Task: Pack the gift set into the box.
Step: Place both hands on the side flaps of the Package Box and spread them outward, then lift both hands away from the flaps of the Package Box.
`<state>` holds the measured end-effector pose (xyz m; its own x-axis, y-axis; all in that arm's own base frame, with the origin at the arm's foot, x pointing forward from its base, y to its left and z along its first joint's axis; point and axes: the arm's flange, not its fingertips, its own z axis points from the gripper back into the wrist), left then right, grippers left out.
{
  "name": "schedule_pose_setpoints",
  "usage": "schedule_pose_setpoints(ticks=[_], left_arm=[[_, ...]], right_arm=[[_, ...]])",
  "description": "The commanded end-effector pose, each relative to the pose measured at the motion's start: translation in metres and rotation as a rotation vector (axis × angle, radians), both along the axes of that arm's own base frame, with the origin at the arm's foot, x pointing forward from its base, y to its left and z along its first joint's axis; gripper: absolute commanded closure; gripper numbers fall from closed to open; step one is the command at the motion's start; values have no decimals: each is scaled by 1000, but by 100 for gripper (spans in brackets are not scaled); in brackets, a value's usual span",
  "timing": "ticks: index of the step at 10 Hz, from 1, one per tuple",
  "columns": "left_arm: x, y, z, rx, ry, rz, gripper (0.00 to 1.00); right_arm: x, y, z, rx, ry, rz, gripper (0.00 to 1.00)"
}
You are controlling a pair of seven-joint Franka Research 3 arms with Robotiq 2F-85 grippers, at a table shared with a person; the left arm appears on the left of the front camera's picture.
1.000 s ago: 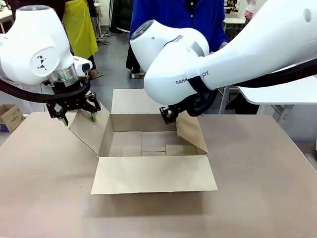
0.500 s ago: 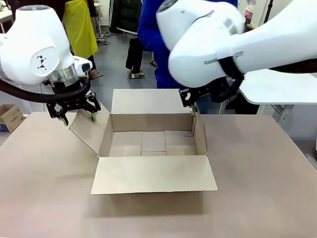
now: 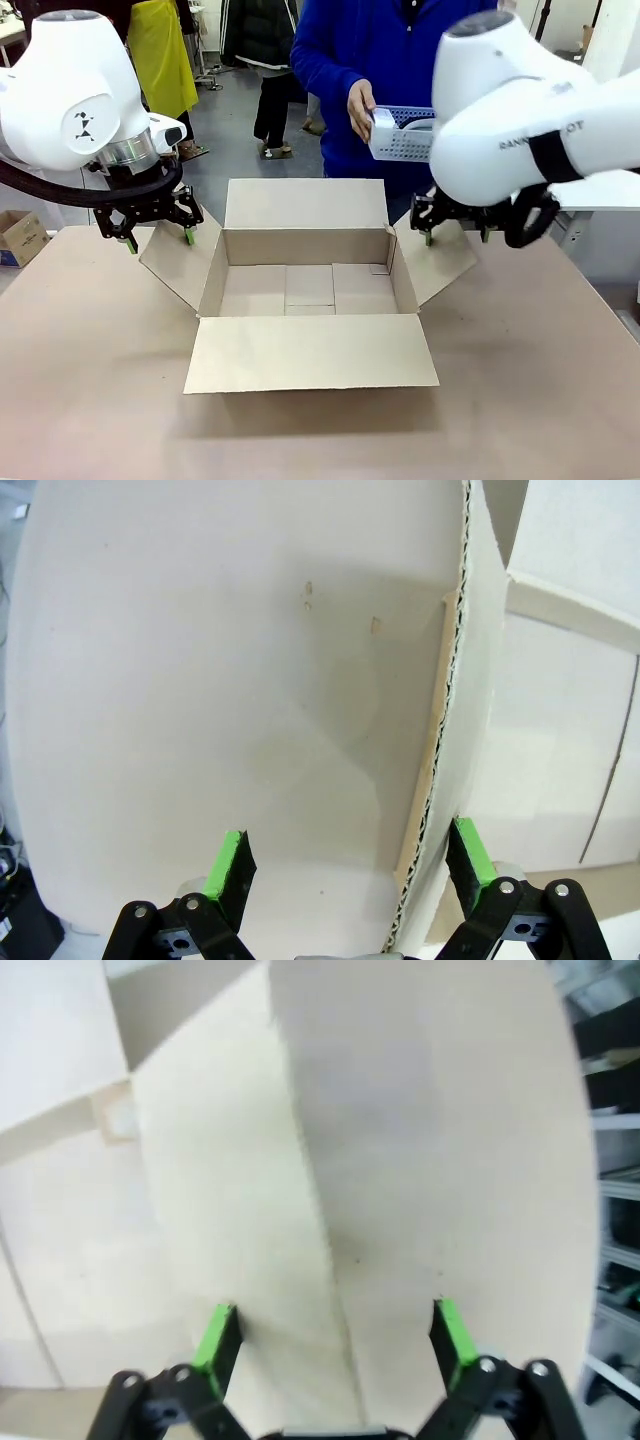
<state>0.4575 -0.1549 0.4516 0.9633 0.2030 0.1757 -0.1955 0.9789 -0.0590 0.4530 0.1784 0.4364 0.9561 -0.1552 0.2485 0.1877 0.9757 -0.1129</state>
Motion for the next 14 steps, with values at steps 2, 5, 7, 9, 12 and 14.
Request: schedule_pose_setpoints(ticks=[2,5,7,9,12,14], left_arm=[[0,0,1,14,1,13,0],[0,0,1,14,1,13,0],[0,0,1,14,1,13,0],[0,0,1,14,1,13,0],[0,0,1,14,1,13,0],[0,0,1,14,1,13,0]], right_arm=[[0,0,0,0,0,0,0],[0,0,0,0,0,0,0],[0,0,0,0,0,0,0],[0,0,0,0,0,0,0],[0,0,0,0,0,0,0],[0,0,0,0,0,0,0]])
